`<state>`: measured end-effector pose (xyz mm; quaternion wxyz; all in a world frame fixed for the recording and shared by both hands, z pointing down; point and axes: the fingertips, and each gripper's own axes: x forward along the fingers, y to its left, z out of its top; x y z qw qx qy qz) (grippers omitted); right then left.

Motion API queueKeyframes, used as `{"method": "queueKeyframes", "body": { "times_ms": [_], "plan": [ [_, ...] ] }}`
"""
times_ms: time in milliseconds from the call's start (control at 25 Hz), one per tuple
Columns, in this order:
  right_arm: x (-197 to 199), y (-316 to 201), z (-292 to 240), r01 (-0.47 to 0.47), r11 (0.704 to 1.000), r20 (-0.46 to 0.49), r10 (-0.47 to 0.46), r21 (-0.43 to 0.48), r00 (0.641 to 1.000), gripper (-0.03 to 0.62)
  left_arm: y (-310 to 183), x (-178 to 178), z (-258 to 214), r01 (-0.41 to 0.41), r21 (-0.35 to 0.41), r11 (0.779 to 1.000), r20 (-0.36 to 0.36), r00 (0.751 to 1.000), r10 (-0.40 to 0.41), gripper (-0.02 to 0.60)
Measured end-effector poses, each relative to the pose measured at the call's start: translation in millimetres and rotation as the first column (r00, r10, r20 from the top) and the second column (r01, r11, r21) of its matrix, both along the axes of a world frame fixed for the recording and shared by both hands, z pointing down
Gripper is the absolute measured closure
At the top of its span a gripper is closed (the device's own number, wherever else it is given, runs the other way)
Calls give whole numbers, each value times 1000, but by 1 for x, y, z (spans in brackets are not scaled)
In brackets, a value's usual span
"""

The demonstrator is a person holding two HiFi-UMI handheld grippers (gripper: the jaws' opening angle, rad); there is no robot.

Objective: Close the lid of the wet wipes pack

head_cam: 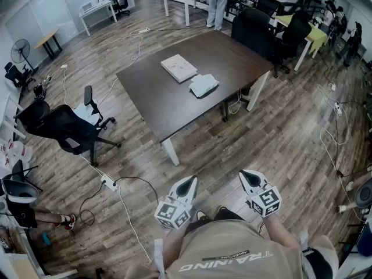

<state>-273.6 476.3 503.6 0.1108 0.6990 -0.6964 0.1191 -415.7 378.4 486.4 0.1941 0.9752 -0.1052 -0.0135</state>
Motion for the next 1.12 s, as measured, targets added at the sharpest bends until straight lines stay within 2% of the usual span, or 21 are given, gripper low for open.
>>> {"method": "queueKeyframes", "body": {
  "times_ms": [240, 440, 560, 680, 760, 960, 1120],
  "plan": [
    [-12, -20, -12, 25, 999, -20, -24, 37, 999, 580, -4, -1, 16, 2, -38, 999, 10, 1000, -2, 572],
    [-3, -12, -22, -10, 999, -49, 12, 45, 999, 580, -5, 11, 18, -29, -22, 999, -1, 1000, 29, 572],
    [0, -4, -27, -48, 998, -56, 50, 30, 997, 580, -12, 17, 20, -42, -40, 998, -11, 999, 42, 572],
    [3, 8, -24, -65, 998, -75, 64, -8, 995, 580, -13, 28, 19, -57, -90, 994, -54, 997, 52, 572],
    [7, 11, -20, -73, 997, -61, 72, -20, 996, 580, -13, 35, 17, -63, -76, 995, -59, 997, 59, 572],
    [8, 1, -8, -68, 997, -20, 68, -30, 998, 580, -9, 40, 20, -83, -8, 997, -9, 996, 83, 572],
    [13, -13, 5, -36, 999, -5, 36, -40, 999, 580, -11, 44, 33, -74, -28, 997, 30, 997, 75, 572]
  ]
}}
